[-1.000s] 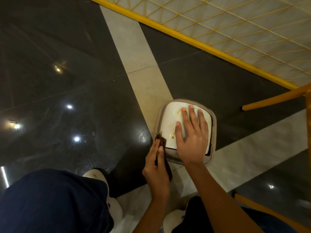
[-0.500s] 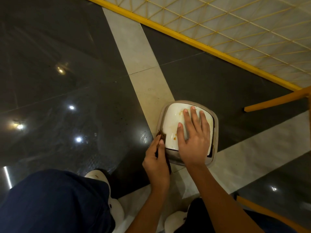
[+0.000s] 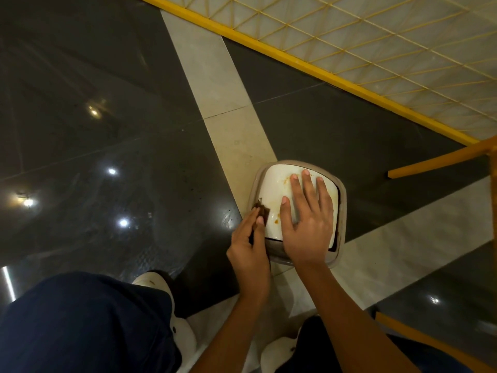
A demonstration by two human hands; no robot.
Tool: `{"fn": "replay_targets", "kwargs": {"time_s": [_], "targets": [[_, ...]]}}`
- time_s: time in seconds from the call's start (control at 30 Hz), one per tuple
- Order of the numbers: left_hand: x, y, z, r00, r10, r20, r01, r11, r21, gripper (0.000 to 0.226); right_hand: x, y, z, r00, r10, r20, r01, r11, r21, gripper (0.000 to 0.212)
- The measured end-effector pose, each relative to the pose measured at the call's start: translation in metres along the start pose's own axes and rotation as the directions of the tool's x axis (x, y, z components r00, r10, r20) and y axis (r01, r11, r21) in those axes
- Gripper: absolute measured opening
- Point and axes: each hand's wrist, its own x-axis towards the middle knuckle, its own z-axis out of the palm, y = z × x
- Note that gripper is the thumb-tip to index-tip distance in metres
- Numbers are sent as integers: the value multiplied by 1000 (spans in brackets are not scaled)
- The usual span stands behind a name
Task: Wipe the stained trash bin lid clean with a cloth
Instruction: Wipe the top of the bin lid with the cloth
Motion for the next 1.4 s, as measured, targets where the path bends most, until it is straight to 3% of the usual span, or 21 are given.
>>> {"fn": "replay_targets", "kwargs": {"time_s": [0.1, 0.3, 0.47, 0.63, 0.8, 1.0, 1.13, 1.3, 1.4], "targets": [[23, 3, 3, 995, -89, 40, 90, 996, -11, 29, 0, 0, 1, 1000, -4, -25, 4, 1000, 3, 50], [-10, 2, 0, 998, 65, -6, -65, 998, -16, 29, -1, 2, 1, 1000, -10, -27, 11, 1000, 6, 51], [36, 8, 5, 986, -140, 92, 145, 988, -52, 27, -1, 1, 2, 999, -5, -32, 5, 1000, 9, 50], [11, 13, 1, 997, 48, 61, -46, 998, -36, 28, -1, 2, 2, 1000, -6, -23, 6, 1000, 21, 51], [52, 21, 11, 988, -84, 126, 79, 996, 42, 27, -1, 1, 2, 1000, 1, -28, 0, 1000, 8, 50], [32, 22, 9, 990, 93, 106, -94, 996, -1, 27, -1, 1, 2, 1000, 1, -28, 0, 1000, 25, 52], [63, 28, 18, 988, 17, 152, -28, 997, 70, 26, -1, 2, 3, 999, -1, -39, 2, 1000, 21, 50], [56, 29, 17, 983, 105, 151, -113, 993, 44, 29, -3, 1, 4, 999, 4, -44, -3, 1000, 22, 50], [60, 23, 17, 984, 86, 156, -98, 993, 72, 27, -1, 2, 5, 999, 3, -47, -2, 1000, 13, 50]]}}
